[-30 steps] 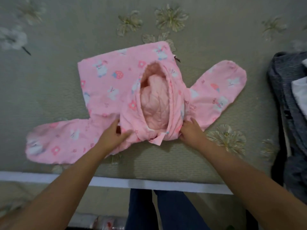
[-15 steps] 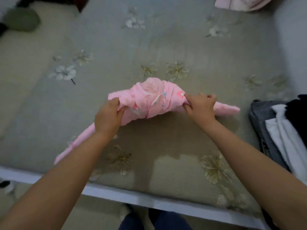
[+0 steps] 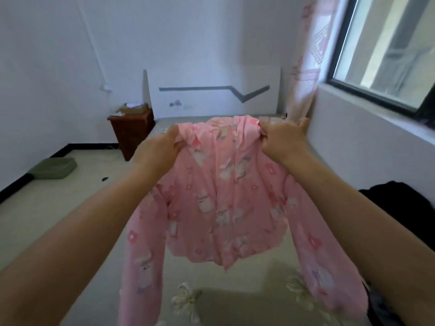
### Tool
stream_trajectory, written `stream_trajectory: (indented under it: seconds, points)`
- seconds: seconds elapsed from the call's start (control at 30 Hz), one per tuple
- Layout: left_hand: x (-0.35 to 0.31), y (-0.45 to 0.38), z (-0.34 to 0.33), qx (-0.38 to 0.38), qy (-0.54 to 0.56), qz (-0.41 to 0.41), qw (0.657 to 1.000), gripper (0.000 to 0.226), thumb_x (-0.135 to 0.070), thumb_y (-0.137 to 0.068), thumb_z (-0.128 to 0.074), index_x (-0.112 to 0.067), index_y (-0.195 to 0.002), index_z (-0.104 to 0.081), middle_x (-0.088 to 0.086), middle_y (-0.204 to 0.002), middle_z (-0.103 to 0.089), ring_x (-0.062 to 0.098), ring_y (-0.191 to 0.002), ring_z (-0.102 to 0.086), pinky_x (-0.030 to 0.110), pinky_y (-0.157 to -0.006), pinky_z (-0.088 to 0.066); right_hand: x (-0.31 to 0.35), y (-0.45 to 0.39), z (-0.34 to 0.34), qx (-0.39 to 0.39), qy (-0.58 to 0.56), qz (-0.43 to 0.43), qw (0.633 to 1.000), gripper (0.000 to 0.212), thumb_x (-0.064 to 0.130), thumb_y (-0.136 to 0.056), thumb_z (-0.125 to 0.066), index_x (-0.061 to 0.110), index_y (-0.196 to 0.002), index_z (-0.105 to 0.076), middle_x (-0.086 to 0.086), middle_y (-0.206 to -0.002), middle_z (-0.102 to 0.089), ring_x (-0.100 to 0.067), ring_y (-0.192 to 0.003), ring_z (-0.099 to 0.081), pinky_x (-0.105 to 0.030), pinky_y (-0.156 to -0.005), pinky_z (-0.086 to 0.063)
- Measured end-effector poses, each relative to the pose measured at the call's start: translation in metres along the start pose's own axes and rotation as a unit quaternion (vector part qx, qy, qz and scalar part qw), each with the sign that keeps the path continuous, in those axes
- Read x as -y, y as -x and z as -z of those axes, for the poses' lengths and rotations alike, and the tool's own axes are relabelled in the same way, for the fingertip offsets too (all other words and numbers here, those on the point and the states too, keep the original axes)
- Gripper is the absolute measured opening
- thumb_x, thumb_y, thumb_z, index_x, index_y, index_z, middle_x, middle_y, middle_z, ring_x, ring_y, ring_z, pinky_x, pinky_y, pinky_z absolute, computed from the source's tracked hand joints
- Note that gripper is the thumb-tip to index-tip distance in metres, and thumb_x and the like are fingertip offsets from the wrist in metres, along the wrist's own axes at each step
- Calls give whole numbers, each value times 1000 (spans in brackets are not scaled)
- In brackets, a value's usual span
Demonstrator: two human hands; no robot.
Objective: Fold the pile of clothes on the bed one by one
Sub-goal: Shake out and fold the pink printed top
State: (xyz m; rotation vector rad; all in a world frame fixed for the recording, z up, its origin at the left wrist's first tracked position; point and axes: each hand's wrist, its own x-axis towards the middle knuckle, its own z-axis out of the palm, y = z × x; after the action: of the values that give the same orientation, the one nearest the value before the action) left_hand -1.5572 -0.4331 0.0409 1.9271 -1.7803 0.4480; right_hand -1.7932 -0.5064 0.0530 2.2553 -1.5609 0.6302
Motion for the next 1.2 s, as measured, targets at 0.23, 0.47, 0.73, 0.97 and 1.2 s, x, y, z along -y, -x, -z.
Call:
stream_trajectory:
  seconds: [0.23, 0.47, 0.73, 0.97, 1.2]
  points:
    - [9, 33, 37, 271, -20, -5, 962, 49, -29, -95, -43, -16, -140, -29, 16, -137, -45, 30, -123, -44, 27, -91, -33, 22, 55, 45, 210, 43, 41, 976, 48, 15, -83, -43, 33, -127, -39, -4, -122, -58, -25, -111, -52, -44, -98, -25]
    - [56, 57, -34, 517, 49, 13, 854, 49, -20, -94, -49, -7, -138, -32, 8, -142, -38, 21, -127, -39, 14, -86, -28, 44, 50, -31, 541, -11, 116, 833, 74, 5, -86, -54, 25, -146, -15, -4, -150, -28, -21, -131, -35, -19, -89, -29]
    - [123, 44, -205, 423, 85, 135, 892, 57, -30, -95, -45, -28, -145, -17, 11, -145, -38, 27, -129, -40, 25, -96, -30, 60, 33, -236, 424, -16, 49, 904, 69, 10, -87, -43, 38, -143, -13, -13, -114, -60, -28, -104, -57, -41, -100, -29]
    - [181, 24, -379, 278, -109, 236, 925, 63, -7, -92, -41, -25, -146, -13, 22, -148, -19, 36, -136, -19, 48, -108, -19, 63, 6, -428, 266, 53, 4, 963, 63, 2, -86, -46, 22, -143, -27, -31, -131, -43, -40, -125, -41, -67, -102, -16]
    - [174, 123, -488, 449, -46, 96, 887, 58, -24, -94, -38, -9, -144, -14, 11, -154, -7, 26, -142, 0, 44, -113, -6, 72, 81, -538, 430, -1, 69, 900, 59, 36, -95, -36, 24, -147, -10, -10, -155, -5, -26, -143, 1, -57, -110, 1]
